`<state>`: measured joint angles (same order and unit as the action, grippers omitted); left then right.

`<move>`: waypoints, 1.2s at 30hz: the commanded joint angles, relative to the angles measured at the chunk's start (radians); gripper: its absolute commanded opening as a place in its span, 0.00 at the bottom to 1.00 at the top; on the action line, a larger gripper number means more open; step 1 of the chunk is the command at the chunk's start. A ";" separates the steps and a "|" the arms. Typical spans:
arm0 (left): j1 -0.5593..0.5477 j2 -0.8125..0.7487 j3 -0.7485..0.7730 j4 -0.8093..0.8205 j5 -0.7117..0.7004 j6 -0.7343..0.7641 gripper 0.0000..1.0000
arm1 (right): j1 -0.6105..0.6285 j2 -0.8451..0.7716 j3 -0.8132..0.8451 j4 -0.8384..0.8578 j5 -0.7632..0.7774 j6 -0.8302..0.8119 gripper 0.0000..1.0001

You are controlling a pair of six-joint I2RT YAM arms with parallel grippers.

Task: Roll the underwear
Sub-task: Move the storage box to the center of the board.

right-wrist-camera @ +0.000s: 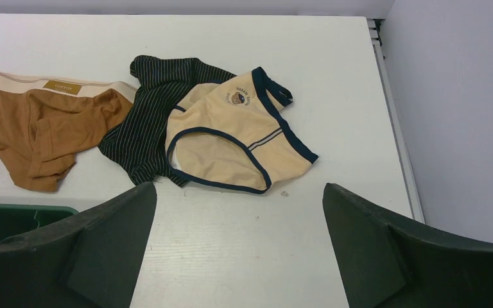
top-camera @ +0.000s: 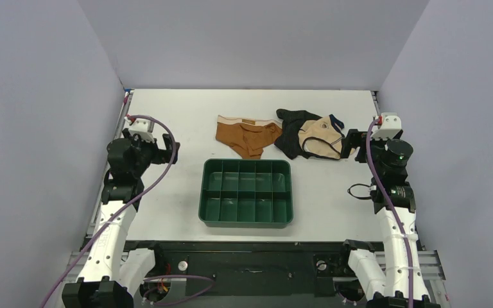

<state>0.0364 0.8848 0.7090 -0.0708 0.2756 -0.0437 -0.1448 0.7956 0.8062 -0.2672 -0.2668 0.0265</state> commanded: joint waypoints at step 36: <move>-0.330 0.401 0.146 -0.253 -0.014 0.083 0.88 | -0.018 0.004 0.001 0.005 -0.101 -0.082 0.97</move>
<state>-0.2665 1.2152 0.7879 -0.2756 0.3141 0.0555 -0.1577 0.7944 0.8013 -0.2832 -0.3485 -0.0418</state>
